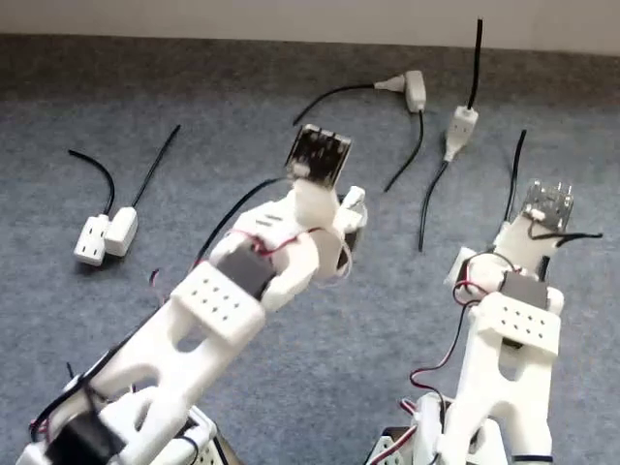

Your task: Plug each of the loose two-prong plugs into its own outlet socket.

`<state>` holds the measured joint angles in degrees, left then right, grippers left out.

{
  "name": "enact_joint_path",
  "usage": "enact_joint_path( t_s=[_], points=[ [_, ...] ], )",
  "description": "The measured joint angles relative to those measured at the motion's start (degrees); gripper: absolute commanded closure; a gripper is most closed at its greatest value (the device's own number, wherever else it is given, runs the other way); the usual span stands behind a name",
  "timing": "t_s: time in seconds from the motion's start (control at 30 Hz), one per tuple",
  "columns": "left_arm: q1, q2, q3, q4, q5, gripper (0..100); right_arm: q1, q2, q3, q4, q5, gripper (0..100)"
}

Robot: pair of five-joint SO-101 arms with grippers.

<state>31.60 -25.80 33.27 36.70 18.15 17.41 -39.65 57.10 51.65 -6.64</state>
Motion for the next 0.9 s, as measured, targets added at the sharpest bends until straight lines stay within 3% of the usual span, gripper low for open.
enact_joint_path(
  t_s=[0.47, 0.9],
  points=[
    [-3.78, 41.05, -49.93, 43.52, 23.74, 99, -3.52, 0.00, 7.91, -10.64, -2.99, 99.1],
    [-3.96, 60.66, -69.54, 54.59, 35.16, 99, -3.78, 0.00, 7.91, -10.73, -2.99, 99.1]
  ],
)
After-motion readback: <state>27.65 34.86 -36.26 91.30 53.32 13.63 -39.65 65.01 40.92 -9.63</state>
